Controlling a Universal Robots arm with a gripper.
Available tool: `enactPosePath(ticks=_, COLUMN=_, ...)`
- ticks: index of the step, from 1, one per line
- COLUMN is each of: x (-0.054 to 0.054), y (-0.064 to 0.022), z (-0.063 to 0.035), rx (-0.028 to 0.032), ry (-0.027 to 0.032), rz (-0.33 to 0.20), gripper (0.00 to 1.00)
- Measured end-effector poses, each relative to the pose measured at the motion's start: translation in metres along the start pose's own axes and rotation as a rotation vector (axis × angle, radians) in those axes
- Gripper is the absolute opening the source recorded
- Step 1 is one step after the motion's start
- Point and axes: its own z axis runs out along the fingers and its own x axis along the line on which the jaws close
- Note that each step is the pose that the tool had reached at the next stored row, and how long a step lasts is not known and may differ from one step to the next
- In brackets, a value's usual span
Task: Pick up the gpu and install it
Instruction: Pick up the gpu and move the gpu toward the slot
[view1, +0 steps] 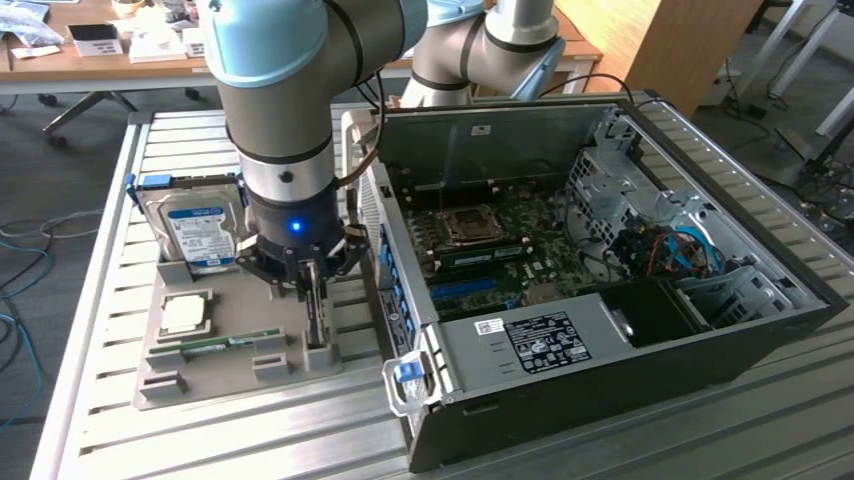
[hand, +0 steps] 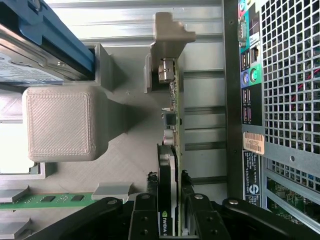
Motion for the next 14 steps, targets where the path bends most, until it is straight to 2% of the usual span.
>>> enactPosePath(ticks=1, x=0.0, y=0.0, z=0.0, rx=0.0, ry=-0.0001, rz=0.0, gripper=0.32)
enactPosePath(ticks=2, x=0.0, y=0.0, z=0.0, rx=0.0, ry=-0.0002, rz=0.0, gripper=0.27)
enactPosePath(ticks=14, x=0.0, y=0.0, z=0.0, rx=-0.0001, ry=-0.0001, rz=-0.002, gripper=0.27)
